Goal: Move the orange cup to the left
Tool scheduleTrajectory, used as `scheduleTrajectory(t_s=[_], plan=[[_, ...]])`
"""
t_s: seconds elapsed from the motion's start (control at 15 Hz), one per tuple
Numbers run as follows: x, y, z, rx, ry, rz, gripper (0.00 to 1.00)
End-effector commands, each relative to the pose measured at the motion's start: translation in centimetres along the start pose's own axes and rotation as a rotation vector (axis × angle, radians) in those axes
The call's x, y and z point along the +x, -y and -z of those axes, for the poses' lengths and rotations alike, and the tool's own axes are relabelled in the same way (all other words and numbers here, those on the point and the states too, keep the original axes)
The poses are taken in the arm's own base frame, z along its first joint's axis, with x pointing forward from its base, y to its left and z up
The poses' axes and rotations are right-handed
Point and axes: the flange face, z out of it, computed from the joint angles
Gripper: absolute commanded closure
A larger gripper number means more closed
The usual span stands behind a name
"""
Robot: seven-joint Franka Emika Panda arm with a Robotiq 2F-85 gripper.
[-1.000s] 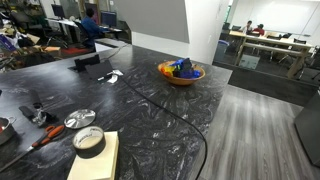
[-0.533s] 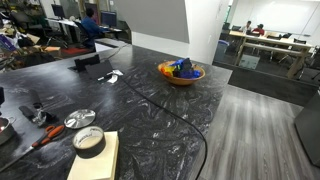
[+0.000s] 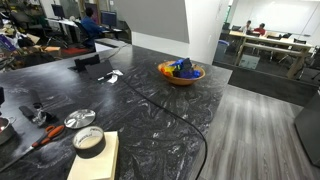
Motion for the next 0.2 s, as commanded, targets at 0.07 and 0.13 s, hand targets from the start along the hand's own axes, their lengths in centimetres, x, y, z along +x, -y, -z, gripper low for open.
scheduleTrajectory(t_s=[0.07,0.13], plan=[[0.05,-0.02,0.06,0.0,0.001,0.0,0.51],[0.05,-0.02,0.06,0.0,0.001,0.0,0.51]])
